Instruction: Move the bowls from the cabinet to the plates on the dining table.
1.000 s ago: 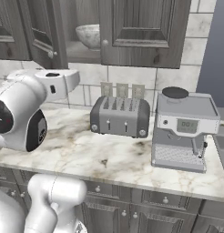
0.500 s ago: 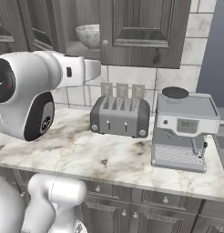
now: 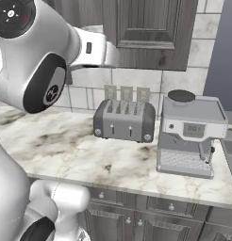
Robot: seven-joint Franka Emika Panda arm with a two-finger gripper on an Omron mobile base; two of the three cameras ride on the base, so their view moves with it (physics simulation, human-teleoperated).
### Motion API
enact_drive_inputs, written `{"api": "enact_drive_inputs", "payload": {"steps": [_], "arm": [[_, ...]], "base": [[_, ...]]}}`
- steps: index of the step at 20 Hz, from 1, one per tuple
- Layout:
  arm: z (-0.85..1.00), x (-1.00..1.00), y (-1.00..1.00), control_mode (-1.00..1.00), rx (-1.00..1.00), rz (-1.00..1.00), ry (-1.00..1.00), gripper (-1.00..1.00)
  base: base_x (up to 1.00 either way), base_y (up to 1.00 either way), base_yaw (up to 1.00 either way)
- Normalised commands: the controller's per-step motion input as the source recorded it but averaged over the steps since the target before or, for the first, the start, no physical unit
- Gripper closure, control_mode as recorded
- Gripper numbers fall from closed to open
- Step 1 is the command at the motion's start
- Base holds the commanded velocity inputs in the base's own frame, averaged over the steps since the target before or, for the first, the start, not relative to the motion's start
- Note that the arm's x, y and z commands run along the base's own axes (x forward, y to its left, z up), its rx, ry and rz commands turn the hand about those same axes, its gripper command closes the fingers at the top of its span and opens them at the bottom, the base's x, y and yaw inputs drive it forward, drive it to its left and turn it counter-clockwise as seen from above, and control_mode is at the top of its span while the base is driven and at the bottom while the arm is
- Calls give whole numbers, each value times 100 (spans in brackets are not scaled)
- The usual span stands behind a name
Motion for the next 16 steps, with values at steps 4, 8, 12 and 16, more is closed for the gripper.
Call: {"api": "enact_drive_inputs", "payload": {"steps": [4,8,12,16], "arm": [[-58,13,0,-100,17,-5,9,-100],[-47,34,1,-100,21,-24,4,-100],[-9,51,12,-100,13,-27,7,-100],[0,50,14,-100,18,-26,2,-100]], "base": [[0,0,0],[0,0,0],[0,0,0],[0,0,0]]}}
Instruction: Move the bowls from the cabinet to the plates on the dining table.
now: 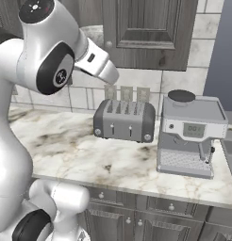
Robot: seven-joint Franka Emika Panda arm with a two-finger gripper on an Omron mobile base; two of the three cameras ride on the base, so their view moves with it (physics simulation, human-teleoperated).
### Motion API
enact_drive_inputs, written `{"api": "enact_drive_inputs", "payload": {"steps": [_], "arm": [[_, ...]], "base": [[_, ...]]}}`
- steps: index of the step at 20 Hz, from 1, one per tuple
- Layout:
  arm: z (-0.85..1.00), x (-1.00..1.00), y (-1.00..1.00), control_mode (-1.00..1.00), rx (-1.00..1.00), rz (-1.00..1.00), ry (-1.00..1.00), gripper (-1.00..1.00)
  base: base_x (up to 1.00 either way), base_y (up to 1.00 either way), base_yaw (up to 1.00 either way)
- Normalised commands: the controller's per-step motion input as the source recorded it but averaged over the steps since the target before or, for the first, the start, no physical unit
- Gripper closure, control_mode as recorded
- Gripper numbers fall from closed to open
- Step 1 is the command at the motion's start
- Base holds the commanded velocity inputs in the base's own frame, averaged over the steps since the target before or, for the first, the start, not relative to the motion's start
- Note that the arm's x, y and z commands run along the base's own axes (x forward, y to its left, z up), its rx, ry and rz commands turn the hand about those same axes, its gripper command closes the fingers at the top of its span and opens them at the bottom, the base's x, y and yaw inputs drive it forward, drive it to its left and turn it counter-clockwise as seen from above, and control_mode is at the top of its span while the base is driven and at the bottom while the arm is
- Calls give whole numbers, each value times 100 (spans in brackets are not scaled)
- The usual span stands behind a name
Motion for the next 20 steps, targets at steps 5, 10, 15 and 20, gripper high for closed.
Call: {"api": "enact_drive_inputs", "payload": {"steps": [5,10,15,20], "arm": [[0,3,0,-100,35,-13,0,-100],[0,0,0,-100,38,-4,0,-100],[0,4,2,-100,28,0,0,-100],[-6,23,9,-100,25,0,0,-100]], "base": [[0,0,0],[0,0,0],[0,0,0],[0,0,0]]}}
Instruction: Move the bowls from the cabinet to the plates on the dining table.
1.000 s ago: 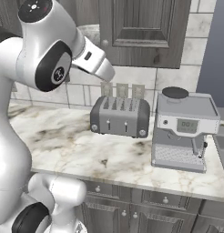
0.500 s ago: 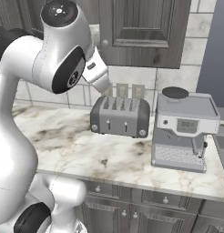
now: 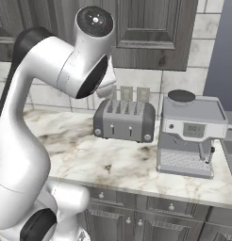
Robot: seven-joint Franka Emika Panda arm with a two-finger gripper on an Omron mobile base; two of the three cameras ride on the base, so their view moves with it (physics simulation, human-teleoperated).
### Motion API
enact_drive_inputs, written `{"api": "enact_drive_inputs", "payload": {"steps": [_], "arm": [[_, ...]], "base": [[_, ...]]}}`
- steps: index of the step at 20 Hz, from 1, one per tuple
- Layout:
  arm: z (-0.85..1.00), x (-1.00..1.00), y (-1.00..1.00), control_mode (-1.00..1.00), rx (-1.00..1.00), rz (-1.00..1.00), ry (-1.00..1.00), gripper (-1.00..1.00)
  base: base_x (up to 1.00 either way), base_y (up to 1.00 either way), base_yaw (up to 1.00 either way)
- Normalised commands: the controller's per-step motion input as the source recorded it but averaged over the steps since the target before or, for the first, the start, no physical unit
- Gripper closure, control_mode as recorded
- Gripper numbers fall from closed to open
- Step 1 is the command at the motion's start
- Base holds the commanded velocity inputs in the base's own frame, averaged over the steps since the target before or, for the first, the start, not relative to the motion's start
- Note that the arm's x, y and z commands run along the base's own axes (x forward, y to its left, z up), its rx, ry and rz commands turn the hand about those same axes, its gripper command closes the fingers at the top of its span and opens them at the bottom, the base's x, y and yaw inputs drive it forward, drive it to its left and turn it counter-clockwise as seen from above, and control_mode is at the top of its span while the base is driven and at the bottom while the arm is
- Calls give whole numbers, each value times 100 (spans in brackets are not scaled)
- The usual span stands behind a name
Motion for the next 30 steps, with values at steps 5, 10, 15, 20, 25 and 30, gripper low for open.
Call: {"api": "enact_drive_inputs", "payload": {"steps": [5,10,15,20,25,30], "arm": [[0,8,20,-100,12,0,0,-100],[-4,15,30,-100,0,0,-2,-100],[-36,56,34,-100,0,0,-8,-100],[-21,50,12,-100,2,0,-8,-100],[1,27,0,-100,2,0,-1,-100],[6,25,0,-100,2,0,0,-100]], "base": [[0,0,0],[0,0,0],[0,0,0],[0,0,0],[0,0,0],[0,0,0]]}}
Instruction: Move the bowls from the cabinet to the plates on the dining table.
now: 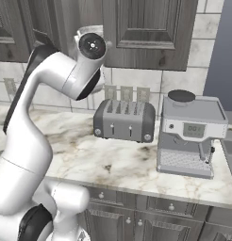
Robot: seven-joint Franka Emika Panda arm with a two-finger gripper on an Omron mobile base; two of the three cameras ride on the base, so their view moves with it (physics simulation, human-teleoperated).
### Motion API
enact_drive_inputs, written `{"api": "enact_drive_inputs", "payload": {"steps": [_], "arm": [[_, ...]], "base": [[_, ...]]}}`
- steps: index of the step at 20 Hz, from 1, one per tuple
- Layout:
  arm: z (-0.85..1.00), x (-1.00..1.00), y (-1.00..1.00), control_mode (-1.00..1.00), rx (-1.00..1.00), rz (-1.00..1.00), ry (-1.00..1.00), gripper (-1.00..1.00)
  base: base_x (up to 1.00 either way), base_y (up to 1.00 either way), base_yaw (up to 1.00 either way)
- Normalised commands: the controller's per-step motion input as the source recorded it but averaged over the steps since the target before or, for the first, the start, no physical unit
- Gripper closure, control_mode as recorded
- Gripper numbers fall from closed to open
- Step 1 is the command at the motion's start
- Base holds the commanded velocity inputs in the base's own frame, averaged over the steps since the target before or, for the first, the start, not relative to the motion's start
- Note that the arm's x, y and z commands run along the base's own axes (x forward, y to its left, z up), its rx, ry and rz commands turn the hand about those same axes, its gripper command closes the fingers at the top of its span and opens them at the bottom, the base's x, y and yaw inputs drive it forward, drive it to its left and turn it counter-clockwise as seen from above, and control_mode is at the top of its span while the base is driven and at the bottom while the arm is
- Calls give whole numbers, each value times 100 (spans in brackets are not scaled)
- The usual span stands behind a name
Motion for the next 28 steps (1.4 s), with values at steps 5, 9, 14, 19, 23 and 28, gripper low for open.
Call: {"api": "enact_drive_inputs", "payload": {"steps": [5,9,14,19,23,28], "arm": [[11,30,0,-100,6,4,0,-100],[0,38,0,-100,10,15,0,-100],[0,42,0,-100,8,17,0,-100],[1,38,0,-100,6,14,0,-100],[7,7,0,-100,6,9,0,-100],[3,0,0,-100,4,13,0,-100]], "base": [[0,0,0],[0,0,0],[0,0,0],[0,0,0],[0,0,0],[0,0,0]]}}
